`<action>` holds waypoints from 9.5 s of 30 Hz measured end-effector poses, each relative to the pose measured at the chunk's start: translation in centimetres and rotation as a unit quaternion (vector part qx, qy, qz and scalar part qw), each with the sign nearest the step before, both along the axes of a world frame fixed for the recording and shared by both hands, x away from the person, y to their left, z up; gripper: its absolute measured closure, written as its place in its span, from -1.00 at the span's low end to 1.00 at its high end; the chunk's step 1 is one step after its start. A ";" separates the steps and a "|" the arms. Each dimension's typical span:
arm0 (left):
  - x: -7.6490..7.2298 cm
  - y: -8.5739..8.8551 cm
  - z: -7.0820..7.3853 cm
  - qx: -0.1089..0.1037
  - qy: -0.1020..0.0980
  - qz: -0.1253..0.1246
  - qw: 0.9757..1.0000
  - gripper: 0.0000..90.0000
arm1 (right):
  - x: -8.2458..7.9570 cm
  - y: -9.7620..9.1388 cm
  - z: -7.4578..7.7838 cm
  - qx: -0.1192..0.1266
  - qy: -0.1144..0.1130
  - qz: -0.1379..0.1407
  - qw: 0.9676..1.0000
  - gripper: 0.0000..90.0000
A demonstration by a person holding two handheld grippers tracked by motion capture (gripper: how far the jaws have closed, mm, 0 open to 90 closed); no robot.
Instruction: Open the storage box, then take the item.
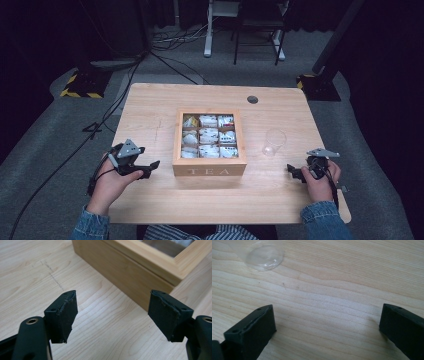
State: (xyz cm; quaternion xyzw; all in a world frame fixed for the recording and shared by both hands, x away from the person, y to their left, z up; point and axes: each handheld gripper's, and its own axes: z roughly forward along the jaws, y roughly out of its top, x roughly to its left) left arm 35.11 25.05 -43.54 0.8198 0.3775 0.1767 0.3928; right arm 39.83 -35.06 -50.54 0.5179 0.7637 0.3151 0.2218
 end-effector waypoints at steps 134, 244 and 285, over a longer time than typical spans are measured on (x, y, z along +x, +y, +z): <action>4.6 -6.1 7.3 -0.067 -0.150 -0.023 0.986 -0.08 | -0.3 0.0 0.0 0.002 0.000 0.012 1.000 -0.99; 7.1 -6.4 7.9 -0.093 -0.175 -0.014 0.980 -0.01 | -0.1 23.3 11.5 0.051 -0.019 0.215 0.975 0.16; 6.9 -6.6 7.7 -0.085 -0.173 -0.019 0.981 -0.01 | 1.7 34.8 7.1 0.002 0.029 0.314 0.949 0.32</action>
